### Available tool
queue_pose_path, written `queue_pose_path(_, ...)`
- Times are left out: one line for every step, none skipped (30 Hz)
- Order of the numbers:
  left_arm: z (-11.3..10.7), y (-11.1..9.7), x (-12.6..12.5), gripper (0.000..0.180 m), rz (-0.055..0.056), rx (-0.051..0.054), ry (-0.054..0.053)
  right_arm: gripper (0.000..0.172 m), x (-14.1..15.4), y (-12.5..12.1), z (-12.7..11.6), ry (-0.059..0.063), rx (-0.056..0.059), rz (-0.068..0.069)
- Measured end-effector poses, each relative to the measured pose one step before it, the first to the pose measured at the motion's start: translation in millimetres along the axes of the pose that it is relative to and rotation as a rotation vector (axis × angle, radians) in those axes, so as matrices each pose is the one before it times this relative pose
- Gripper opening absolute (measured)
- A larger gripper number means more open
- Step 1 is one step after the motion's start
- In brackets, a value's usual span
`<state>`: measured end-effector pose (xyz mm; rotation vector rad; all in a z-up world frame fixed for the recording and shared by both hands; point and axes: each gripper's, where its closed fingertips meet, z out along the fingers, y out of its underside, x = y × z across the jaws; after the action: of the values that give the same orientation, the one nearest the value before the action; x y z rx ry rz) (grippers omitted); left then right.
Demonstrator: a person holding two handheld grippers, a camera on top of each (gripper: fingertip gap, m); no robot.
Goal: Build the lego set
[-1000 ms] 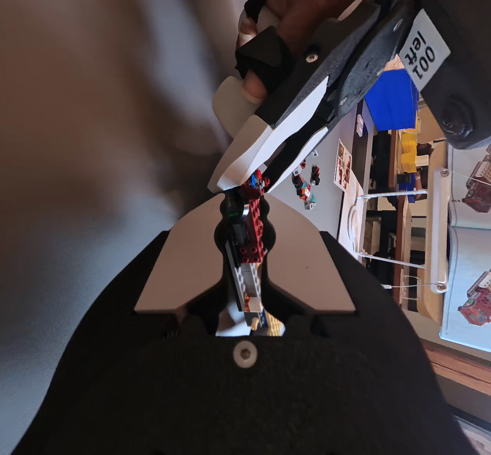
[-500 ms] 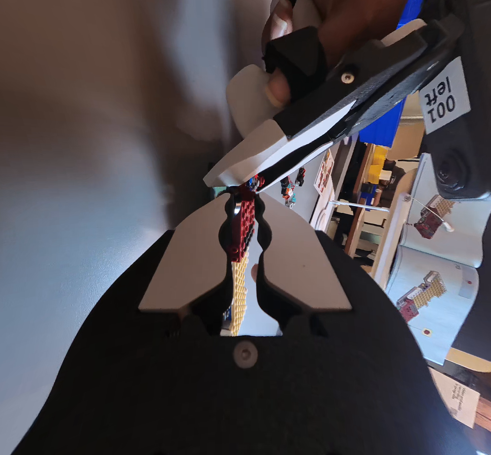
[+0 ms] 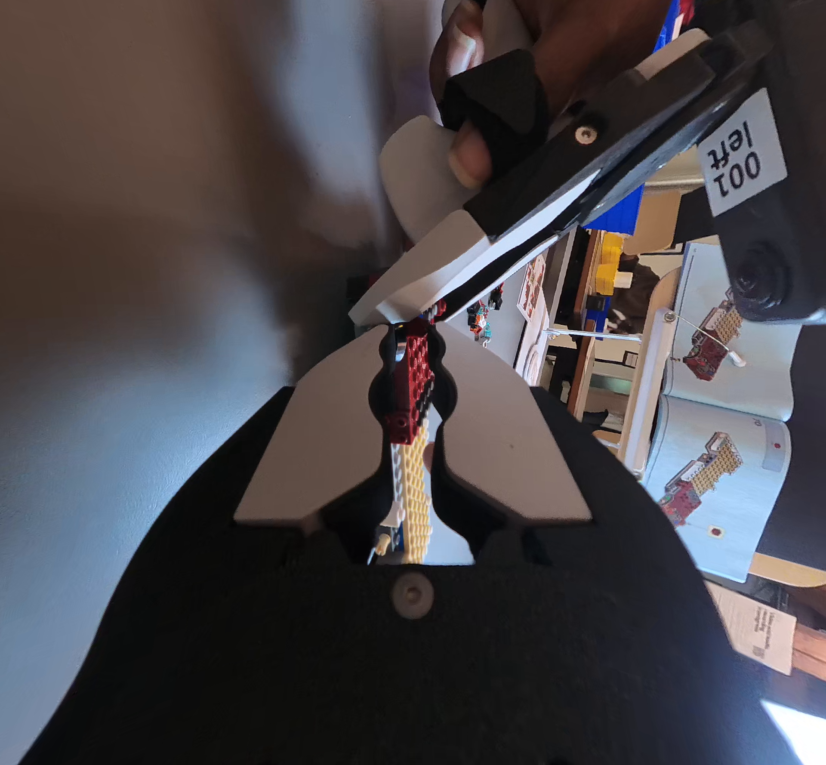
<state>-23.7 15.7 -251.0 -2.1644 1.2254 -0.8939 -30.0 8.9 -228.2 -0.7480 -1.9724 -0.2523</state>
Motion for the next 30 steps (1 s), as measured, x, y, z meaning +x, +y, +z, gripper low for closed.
queue_pose_path(-0.70, -0.60, -0.09, 0.064, 0.0042, 0.0054, 0.0003, 0.014, 0.31, -0.08, -0.09, 0.0099, 0.0040, 0.0150)
queue_pose_path(-0.40, -0.27, 0.12, 0.063, 0.0033, 0.0028, 0.0010, 0.015, 0.19, -0.28, -0.11, 0.0076, 0.0053, 0.0116)
queue_pose_path(-0.01, -0.12, -0.04, 0.063, -0.0001, 0.0021, -0.0005, 0.015, -0.05, 0.03, 0.01, 0.0046, 0.0044, 0.0081)
queue_pose_path(0.00, -0.13, 0.12, 0.063, 0.0037, 0.0027, -0.0004, 0.015, 0.17, 0.00, -0.15, 0.0044, 0.0049, 0.0035)
queue_pose_path(-0.39, -0.43, 0.10, 0.064, -0.0020, 0.0032, 0.0028, 0.015, 0.89, -0.14, -0.32, 0.0067, 0.0056, 0.0089)
queue_pose_path(-1.01, -0.82, 0.42, 0.064, 0.0021, 0.0069, 0.0051, 0.014, 1.05, -0.12, -0.46, 0.0040, 0.0070, 0.0170)
queue_pose_path(-1.22, -1.52, 0.96, 0.065, 0.0065, 0.0115, 0.0064, 0.014, 1.72, -0.05, -0.75, 0.0042, 0.0078, 0.0177)
queue_pose_path(-1.47, -1.88, 1.80, 0.069, 0.0132, 0.0134, 0.0086, 0.014, 2.55, 0.06, -1.02, 0.0069, 0.0084, 0.0164)
queue_pose_path(-2.05, -2.43, 2.25, 0.073, 0.0224, 0.0167, 0.0078, 0.014, 2.79, 0.05, -1.28, 0.0050, 0.0094, 0.0196)
queue_pose_path(-2.38, -2.93, 2.11, 0.076, 0.0258, 0.0188, 0.0051, 0.015, 3.10, 0.23, -1.52, 0.0042, 0.0094, 0.0234)
queue_pose_path(-2.63, -3.69, 1.51, 0.078, 0.0294, 0.0232, 0.0011, 0.014, 3.73, -0.01, -1.75, 0.0059, 0.0118, 0.0279)
queue_pose_path(-2.83, -4.37, 1.12, 0.080, 0.0336, 0.0268, -0.0041, 0.014, 4.04, 0.14, -1.94, 0.0062, 0.0145, 0.0322)
queue_pose_path(-2.74, -3.37, -0.80, 0.080, 0.0387, 0.0178, -0.0200, 0.014, 4.62, 0.04, -2.38, 0.0083, 0.0156, 0.0353)
queue_pose_path(-2.51, -3.19, -1.42, 0.081, 0.0463, 0.0150, -0.0282, 0.014, 4.49, -0.17, -2.50, 0.0049, 0.0176, 0.0345)
queue_pose_path(-2.30, -4.17, 0.32, 0.081, 0.0430, 0.0219, -0.0190, 0.014, 4.87, -0.57, -2.99, 0.0053, 0.0200, 0.0368)
queue_pose_path(-1.65, -5.06, -0.56, 0.080, 0.0366, 0.0254, -0.0259, 0.014, 5.33, -1.18, -3.23, 0.0076, 0.0230, 0.0427)
queue_pose_path(-0.94, -4.73, -4.33, 0.077, 0.0440, 0.0203, -0.0528, 0.014, 4.51, -2.37, -3.45, 0.0001, 0.0286, 0.0456)
queue_pose_path(-0.16, -3.57, -2.60, 0.077, 0.0590, 0.0105, -0.0454, 0.014, 4.40, -3.54, -3.66, -0.0010, 0.0325, 0.0472)
queue_pose_path(-0.13, -4.64, -0.76, 0.076, 0.0599, 0.0147, -0.0362, 0.014, 4.54, -4.45, -3.58, 0.0004, 0.0346, 0.0473)
queue_pose_path(-0.52, -6.23, -2.05, 0.073, 0.0506, 0.0222, -0.0454, 0.014, 3.15, -4.75, -3.16, -0.0093, 0.0334, 0.0478)
queue_pose_path(-0.59, -5.85, -2.86, 0.066, 0.0453, 0.0163, -0.0477, 0.014, 2.41, -4.65, -2.62, -0.0116, 0.0298, 0.0459)
queue_pose_path(-0.81, -5.62, -3.59, 0.059, 0.0416, 0.0152, -0.0490, 0.014, 2.65, -4.41, -2.14, -0.0046, 0.0275, 0.0395)
queue_pose_path(-1.07, -6.09, -1.51, 0.055, 0.0304, 0.0217, -0.0300, 0.014, 1.51, -3.97, -1.83, -0.0081, 0.0262, 0.0333)
queue_pose_path(-1.50, -4.35, -0.61, 0.054, 0.0154, 0.0138, -0.0135, 0.014, 1.15, -3.66, -1.78, -0.0099, 0.0234, 0.0297)
queue_pose_path(-1.95, -4.32, -0.46, 0.054, 0.0000, 0.0183, -0.0047, 0.014, 1.28, -3.28, -1.59, -0.0072, 0.0209, 0.0267)
queue_pose_path(-2.08, -4.10, -0.67, 0.054, -0.0054, 0.0192, -0.0042, 0.014, 1.41, -2.97, -1.33, -0.0052, 0.0182, 0.0253)
queue_pose_path(-1.74, -3.26, -0.71, 0.054, -0.0004, 0.0136, -0.0064, 0.014, 0.89, -2.34, -0.87, -0.0075, 0.0111, 0.0216)
queue_pose_path(-1.50, -2.05, -0.20, 0.054, 0.0052, 0.0045, -0.0035, 0.014, 0.40, -1.59, -0.56, -0.0089, 0.0045, 0.0151)
queue_pose_path(-1.03, -1.67, -0.54, 0.053, 0.0036, 0.0014, -0.0056, 0.014, 0.70, -1.35, -0.45, -0.0018, 0.0015, 0.0076)
queue_pose_path(-1.00, -1.68, -0.62, 0.053, 0.0006, 0.0025, -0.0040, 0.014, 0.82, -1.19, -0.45, 0.0033, 0.0006, -0.0012)
